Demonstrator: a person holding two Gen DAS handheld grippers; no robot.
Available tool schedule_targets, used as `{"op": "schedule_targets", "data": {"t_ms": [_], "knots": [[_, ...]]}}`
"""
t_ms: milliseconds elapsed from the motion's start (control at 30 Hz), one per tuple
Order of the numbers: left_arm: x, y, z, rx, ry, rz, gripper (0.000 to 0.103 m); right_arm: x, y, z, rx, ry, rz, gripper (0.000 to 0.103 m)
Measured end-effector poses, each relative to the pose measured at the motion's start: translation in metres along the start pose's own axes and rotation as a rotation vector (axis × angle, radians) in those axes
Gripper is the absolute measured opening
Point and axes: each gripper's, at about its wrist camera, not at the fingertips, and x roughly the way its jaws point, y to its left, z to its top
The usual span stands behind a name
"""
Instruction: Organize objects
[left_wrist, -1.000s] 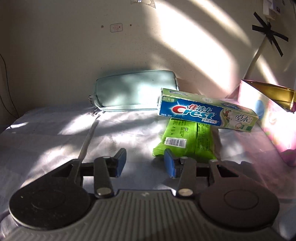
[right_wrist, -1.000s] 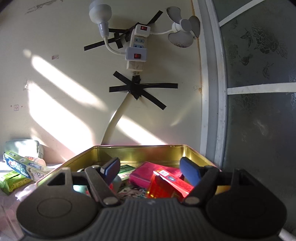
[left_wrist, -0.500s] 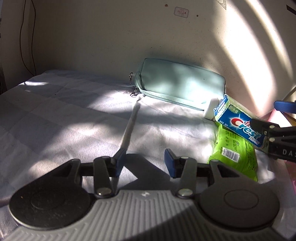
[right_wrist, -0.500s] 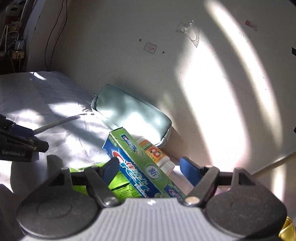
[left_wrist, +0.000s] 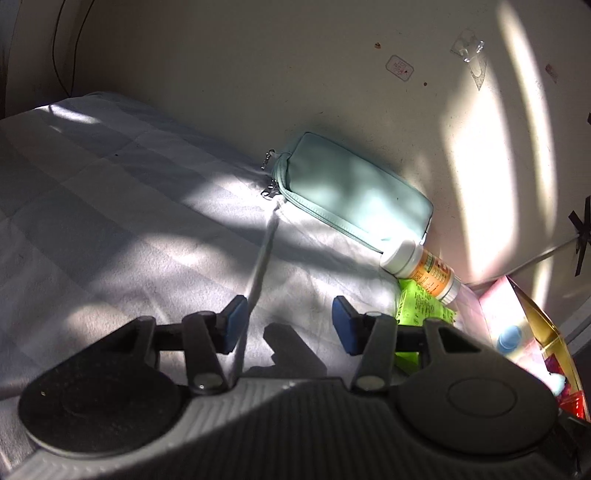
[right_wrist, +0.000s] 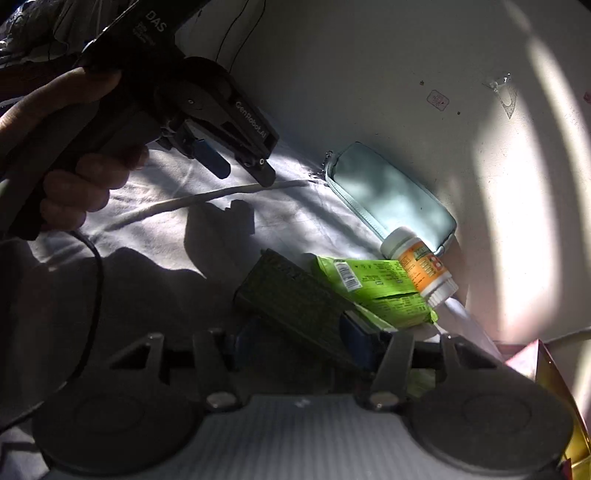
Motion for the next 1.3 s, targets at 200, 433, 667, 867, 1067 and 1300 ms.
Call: {"op": "schedule_targets", "data": {"t_ms": [200,433,667,867,1067,1300], "knots": [[0.002,-0.020,-0.012,0.109,0.072,-0.076,0.059,-0.051,-0.006,-0.037,0.237,-0.151,-0.091,0.076],[-0.019,-0.040,-0.045,0.186,0.088,-0.112,0.059,-0.019,-0.094,-0.030,0.480,-0.129,-0.158,0.080],[-0.038,-0.048,-0.071,0.217,0.099,-0.130,0.060,0.067,-0.156,0.000,0.622,0.092,-0.146,0.073],[-0.039,-0.046,-0.069,0.211,0.103,-0.124,0.059,0.040,-0.133,-0.030,0.679,0.076,-0.078,0.064],[-0.048,-0.032,-0.068,0.200,0.112,-0.136,0.059,-0.039,-0.089,-0.080,0.709,-0.047,0.085,0.068],[-0.060,-0.029,-0.071,0.197,0.157,-0.191,0.059,-0.061,-0.047,-0.089,0.384,-0.100,-0.022,0.089]]}}
